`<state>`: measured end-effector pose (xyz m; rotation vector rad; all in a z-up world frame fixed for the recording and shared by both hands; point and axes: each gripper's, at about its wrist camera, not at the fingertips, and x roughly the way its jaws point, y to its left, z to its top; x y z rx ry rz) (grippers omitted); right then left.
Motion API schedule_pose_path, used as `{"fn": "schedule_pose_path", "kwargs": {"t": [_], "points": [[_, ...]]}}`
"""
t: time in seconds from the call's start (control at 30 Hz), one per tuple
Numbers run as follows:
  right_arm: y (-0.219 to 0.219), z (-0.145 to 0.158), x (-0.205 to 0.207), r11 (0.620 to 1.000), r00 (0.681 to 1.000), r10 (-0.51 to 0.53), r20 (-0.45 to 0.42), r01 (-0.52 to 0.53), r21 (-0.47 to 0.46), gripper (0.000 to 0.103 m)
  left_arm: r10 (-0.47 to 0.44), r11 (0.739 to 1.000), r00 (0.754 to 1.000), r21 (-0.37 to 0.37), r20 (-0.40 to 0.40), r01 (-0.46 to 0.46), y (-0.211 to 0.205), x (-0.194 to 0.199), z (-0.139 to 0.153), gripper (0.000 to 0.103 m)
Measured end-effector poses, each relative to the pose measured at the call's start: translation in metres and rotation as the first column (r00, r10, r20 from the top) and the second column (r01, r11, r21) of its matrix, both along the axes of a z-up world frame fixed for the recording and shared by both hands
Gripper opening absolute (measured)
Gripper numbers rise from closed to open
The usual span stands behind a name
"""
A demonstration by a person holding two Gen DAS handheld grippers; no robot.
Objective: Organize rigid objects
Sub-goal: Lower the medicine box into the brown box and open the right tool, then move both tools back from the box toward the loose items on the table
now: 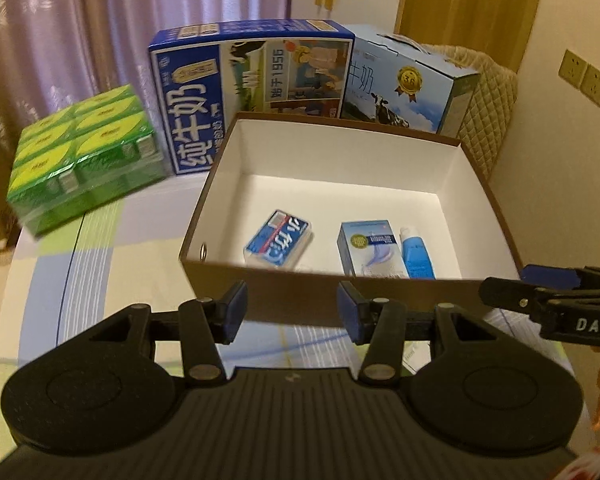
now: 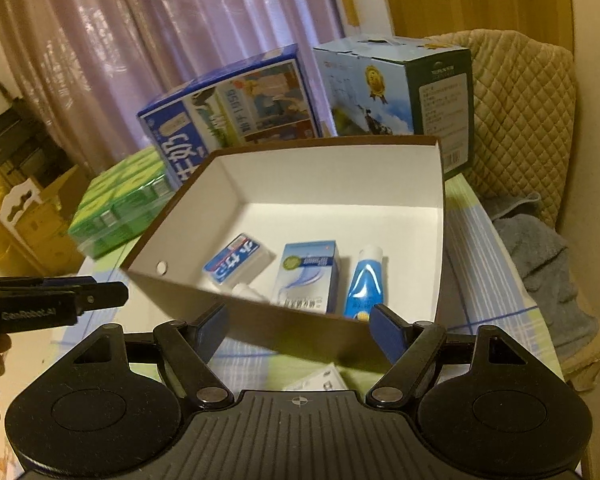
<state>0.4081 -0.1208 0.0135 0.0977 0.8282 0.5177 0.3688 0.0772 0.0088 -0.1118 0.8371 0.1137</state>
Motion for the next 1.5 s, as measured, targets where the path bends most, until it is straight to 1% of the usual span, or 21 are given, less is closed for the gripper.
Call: {"fn": "schedule_pose_path", "kwargs": {"t": [0.13,0.27,0.43,0.83,1.07,1.2,1.3,1.5], "points": [[-0.002,0.000,-0.018,0.999,0.999,0.038,0.004,-0.038,-0.009,0.074,0.014,1.000,1.000,-0.027,-0.003,-0.015,-0.005,-0.024,0.003,0.045],[-0.005,-0.004,-0.033,0.998,0.998,0.066,-0.003,-0.066,-0.022,0.074,0.008,0.999,1.000,-0.047,-0.011,-0.009,-0.009,-0.043,0.002,0.045],[-0.008,-0.010,-0.056,0.996,0.997,0.082,-0.013,-0.083,-0.043,0.074,-0.020,0.999,1.000,-0.042,-0.019,0.019,-0.012,-0.068,-0.001,0.045],[-0.003,-0.029,-0.110,0.996,0.995,0.034,-0.093,-0.041,-0.080,0.074,-0.021,0.998,0.998,-0.068,-0.057,0.017,0.019,-0.129,-0.018,0.045],[0.012,-0.041,-0.135,0.994,0.990,0.014,-0.137,-0.029,-0.103,0.074,-0.046,0.996,0.996,-0.077,-0.075,0.041,0.033,-0.162,-0.032,0.045],[0.022,-0.046,-0.146,0.993,0.988,0.010,-0.152,-0.028,-0.116,0.074,-0.074,0.994,0.994,-0.086,-0.086,0.066,0.037,-0.173,-0.041,0.045],[0.028,-0.047,-0.152,0.992,0.988,0.005,-0.156,-0.025,-0.127,0.074,-0.094,0.994,0.991,-0.073,-0.096,0.087,0.037,-0.178,-0.049,0.045],[0.036,-0.057,-0.163,0.989,0.985,-0.019,-0.171,-0.007,-0.150,0.074,-0.136,0.988,0.986,-0.080,-0.095,0.129,0.043,-0.186,-0.061,0.045]]}}
